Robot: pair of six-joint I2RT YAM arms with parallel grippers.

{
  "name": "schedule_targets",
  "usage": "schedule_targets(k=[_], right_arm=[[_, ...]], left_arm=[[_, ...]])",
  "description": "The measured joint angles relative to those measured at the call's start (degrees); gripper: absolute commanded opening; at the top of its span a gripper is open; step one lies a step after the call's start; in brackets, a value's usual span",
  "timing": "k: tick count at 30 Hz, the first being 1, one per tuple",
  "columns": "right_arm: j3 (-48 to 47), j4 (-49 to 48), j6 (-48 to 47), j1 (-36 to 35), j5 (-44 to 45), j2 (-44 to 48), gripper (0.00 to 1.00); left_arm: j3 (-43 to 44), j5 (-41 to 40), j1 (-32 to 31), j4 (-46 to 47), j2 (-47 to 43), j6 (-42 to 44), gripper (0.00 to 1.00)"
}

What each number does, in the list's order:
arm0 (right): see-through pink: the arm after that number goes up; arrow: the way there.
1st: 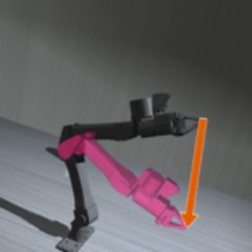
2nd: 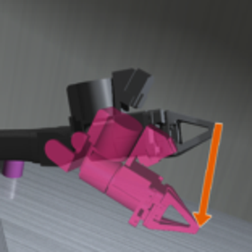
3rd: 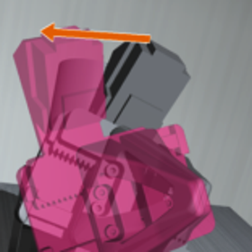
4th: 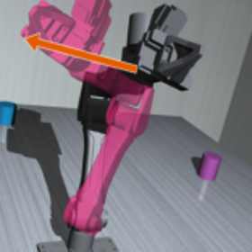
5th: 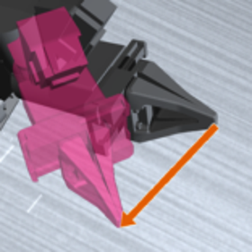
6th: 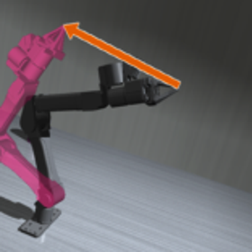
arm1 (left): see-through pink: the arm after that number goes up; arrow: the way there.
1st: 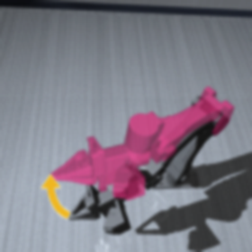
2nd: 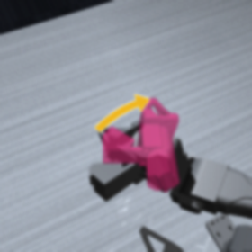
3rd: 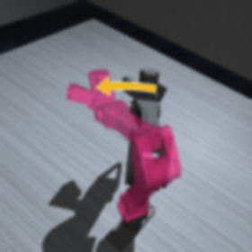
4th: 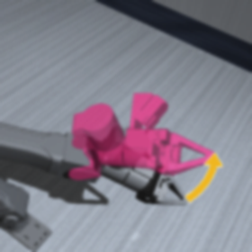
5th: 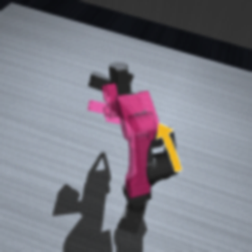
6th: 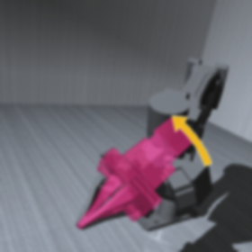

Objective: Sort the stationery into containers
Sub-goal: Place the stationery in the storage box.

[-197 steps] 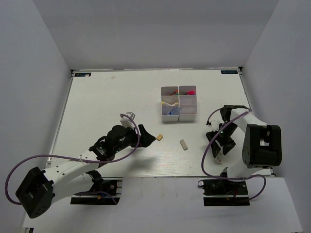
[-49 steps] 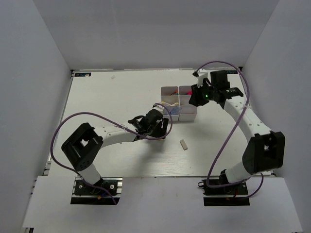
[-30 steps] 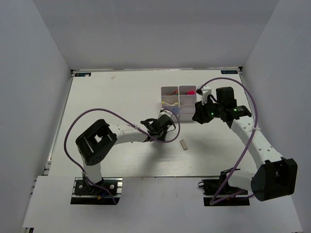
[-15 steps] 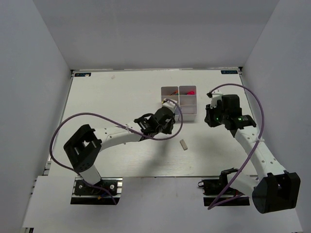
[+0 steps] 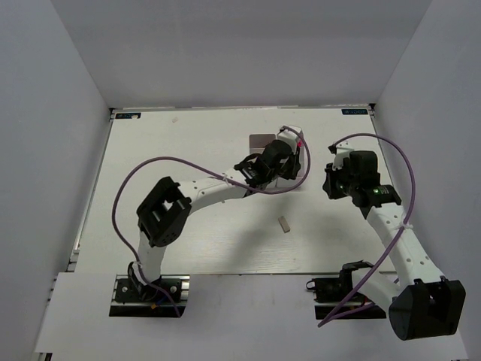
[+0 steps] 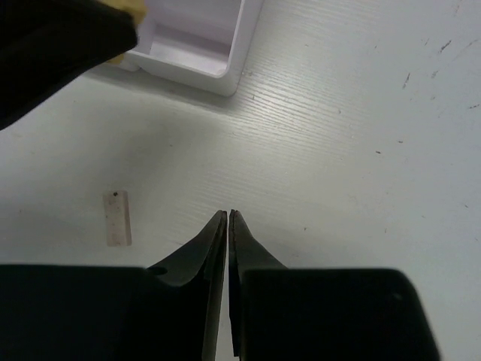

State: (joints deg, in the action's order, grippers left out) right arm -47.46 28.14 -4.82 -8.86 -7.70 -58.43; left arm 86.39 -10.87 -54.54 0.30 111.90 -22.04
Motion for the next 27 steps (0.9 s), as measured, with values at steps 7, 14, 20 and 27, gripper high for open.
schedule_targets(k=[7, 14, 20, 27], right_arm=[[1.64, 0.17, 0.35, 1.07, -0.17, 2.23, 0.12], [2.36, 0.13, 0.94, 2.01, -0.68, 2.69, 0.17], [2.38, 0.37, 0.22, 2.27, -3.45, 2.82, 0.49], [4.74, 1.51, -3.56, 2.36, -12.52, 3.17, 0.60]], left_arm=[[4.66, -0.31, 0.11, -2.51, 6.49, 0.24, 0.11], [7.10, -1.57, 0.33, -3.56, 9.07, 0.63, 0.22], [7.61, -2.47, 0.37, -4.66, 9.88, 0.90, 0.56], [9.53, -3.04, 0.44, -4.66, 9.90, 1.97, 0.73]])
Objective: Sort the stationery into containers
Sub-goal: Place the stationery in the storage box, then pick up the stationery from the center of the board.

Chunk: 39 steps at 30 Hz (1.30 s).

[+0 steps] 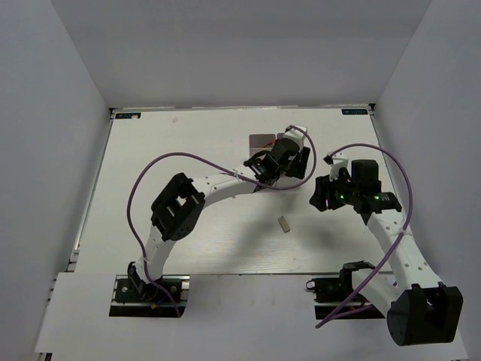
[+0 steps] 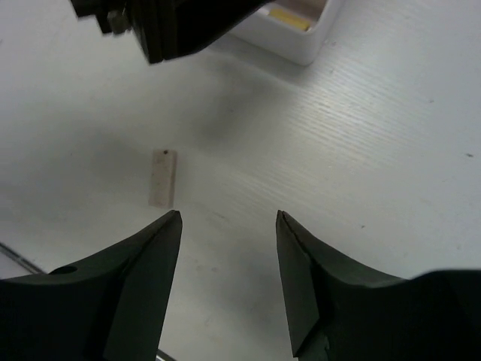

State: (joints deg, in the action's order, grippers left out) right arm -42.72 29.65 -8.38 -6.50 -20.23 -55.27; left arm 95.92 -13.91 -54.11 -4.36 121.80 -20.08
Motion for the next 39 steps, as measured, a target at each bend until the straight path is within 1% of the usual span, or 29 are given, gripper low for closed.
schedule_targets(k=[4, 8, 13, 16, 17, 21, 22, 23, 26, 31, 32, 39], right_arm=[[0.44, 1.11, -2.05, -0.07, -4.48, -0.92, 0.60], [0.42, 1.25, -3.82, -0.72, -8.26, -1.75, 0.56], [0.31, 1.99, -5.68, -3.19, -11.34, -4.90, 0.56], [-0.70, 2.91, -6.47, -5.95, -11.34, -9.27, 0.56], [-1.31, 3.37, -6.86, -6.99, -11.06, -11.26, 0.58], [-4.35, 4.76, -7.61, -11.28, -8.55, -19.21, 0.61], [-4.87, 4.94, -7.72, -12.20, -7.41, -20.52, 0.65], [-5.44, 4.92, -7.58, -13.57, -6.71, -22.05, 0.67], [-6.47, 4.83, -6.99, -16.94, -3.72, -24.94, 0.68], [-7.76, 4.04, -4.81, -21.29, 2.51, -30.16, 0.68], [-7.76, 3.69, -4.17, -21.92, 3.76, -30.88, 0.67], [-7.78, 1.55, -0.42, -26.43, 10.29, -33.40, 0.67]], left_arm=[[0.92, 0.04, -0.02, 0.55, -0.42, 0.44, 0.75], [-2.89, -1.81, -0.02, 0.94, -4.70, 0.52, 0.78], [-12.24, -8.09, -0.02, 0.59, -16.81, 0.42, 0.80], [-21.40, -13.00, -0.02, -0.17, -29.24, -0.50, 0.80], [-23.69, -14.40, -0.02, -0.83, -32.52, -1.01, 0.80], [-34.47, -19.45, 0.02, -4.50, -45.92, -5.38, 0.82], [-37.16, -20.52, 0.00, -5.92, -48.92, -7.02, 0.82], [-39.30, -21.40, -0.07, -7.43, -51.08, -8.46, 0.82], [-45.86, -23.41, -0.48, -12.94, -56.72, -13.81, 0.82], [-50.93, -24.76, -0.61, -22.25, -60.28, -22.03, 0.83], [-51.36, -24.92, -0.61, -23.37, -60.65, -23.32, 0.83], [-51.95, -26.14, -0.70, -29.38, -62.40, -28.89, 0.83]])
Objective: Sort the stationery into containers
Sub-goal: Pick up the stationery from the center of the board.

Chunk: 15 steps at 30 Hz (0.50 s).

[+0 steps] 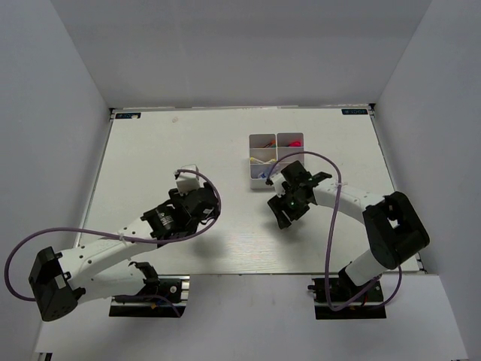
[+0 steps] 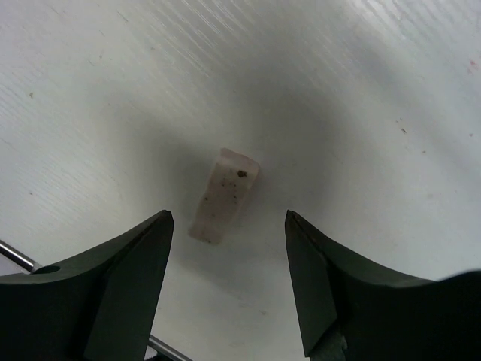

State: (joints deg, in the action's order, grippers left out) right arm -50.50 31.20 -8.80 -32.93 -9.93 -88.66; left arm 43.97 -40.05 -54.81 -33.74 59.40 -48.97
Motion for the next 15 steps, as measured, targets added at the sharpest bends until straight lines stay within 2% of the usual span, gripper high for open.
schedule_targets(k=[5, 8, 10, 11, 15], right_arm=[[0.02, -1.70, 2.43, -3.39, 2.49, -0.39, 0.67], [0.00, -2.47, 3.26, -5.18, 5.31, -1.84, 0.60], [-0.07, -3.02, 3.87, -6.03, 7.61, -2.12, 0.48], [-0.17, -3.13, 4.04, -6.29, 8.79, -2.27, 0.47], [-0.79, -3.15, 4.79, -6.69, 11.82, -3.04, 0.22]], left_arm=[[-0.44, -0.52, -0.07, -2.40, -1.40, -1.62, 0.83], [-0.98, -0.79, -0.07, -3.30, -2.29, -2.36, 0.83], [-1.33, -0.92, -0.07, -3.89, -2.64, -2.73, 0.83], [-1.51, -0.94, -0.07, -4.11, -2.80, -2.97, 0.84], [-2.16, -0.83, -0.07, -4.61, -3.34, -3.67, 0.85]])
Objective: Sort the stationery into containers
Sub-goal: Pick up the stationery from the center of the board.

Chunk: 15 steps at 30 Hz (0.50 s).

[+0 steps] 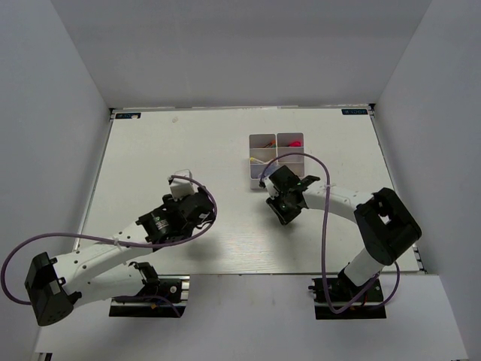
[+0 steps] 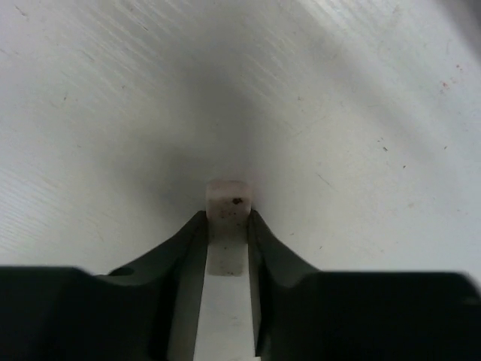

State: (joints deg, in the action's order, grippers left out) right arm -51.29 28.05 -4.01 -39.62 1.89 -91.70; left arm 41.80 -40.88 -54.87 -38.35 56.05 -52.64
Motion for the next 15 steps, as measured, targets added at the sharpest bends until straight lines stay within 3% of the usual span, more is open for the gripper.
schedule_targets(k=[2, 5, 15], right_arm=[[-0.11, 0.17, 0.13, 0.13, -0.13, 0.00, 0.09], [-0.13, 0.52, -0.98, 0.39, -1.60, 1.09, 0.01], [-8.33, 3.17, -7.61, 2.95, -5.22, 5.79, 0.00]], left_arm=[[-0.63, 0.57, 0.00, -0.22, -0.35, -0.28, 0.85], [-2.34, 2.12, 0.00, 0.31, -1.11, -0.61, 0.85], [-7.37, 5.99, 0.00, 4.28, -5.31, -1.22, 0.85]])
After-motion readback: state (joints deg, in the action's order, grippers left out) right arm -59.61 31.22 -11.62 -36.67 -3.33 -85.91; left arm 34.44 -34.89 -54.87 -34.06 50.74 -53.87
